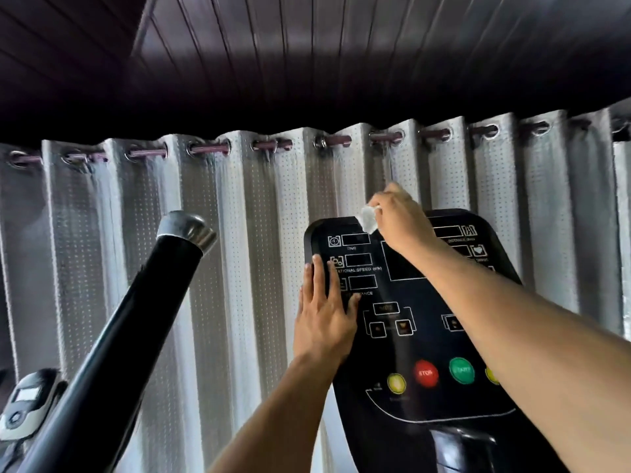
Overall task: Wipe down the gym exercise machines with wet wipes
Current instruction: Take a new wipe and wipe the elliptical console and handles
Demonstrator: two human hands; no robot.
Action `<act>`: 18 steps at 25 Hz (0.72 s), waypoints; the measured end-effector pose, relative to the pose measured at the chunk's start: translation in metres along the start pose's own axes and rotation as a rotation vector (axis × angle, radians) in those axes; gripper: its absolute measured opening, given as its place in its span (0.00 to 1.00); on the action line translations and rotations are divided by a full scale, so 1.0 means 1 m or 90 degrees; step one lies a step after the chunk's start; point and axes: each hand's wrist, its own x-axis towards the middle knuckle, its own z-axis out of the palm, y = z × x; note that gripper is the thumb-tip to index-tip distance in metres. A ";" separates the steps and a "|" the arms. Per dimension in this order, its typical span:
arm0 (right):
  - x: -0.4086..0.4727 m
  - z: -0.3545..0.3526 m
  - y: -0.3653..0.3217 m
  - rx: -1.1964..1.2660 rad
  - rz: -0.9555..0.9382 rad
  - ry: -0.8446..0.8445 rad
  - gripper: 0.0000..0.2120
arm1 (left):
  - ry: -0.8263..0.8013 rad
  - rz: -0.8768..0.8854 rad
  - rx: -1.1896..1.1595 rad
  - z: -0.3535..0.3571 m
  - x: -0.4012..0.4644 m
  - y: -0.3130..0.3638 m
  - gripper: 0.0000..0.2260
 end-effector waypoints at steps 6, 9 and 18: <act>0.012 0.072 -0.035 0.007 -0.039 -0.030 0.13 | 0.016 0.007 -0.004 0.005 0.003 -0.003 0.32; 0.008 0.071 -0.033 0.028 -0.112 -0.077 0.18 | 0.017 0.008 -0.006 0.004 0.005 -0.001 0.32; -0.011 0.062 -0.007 -0.064 0.039 -0.003 0.23 | 0.008 0.013 0.013 0.002 0.001 -0.001 0.31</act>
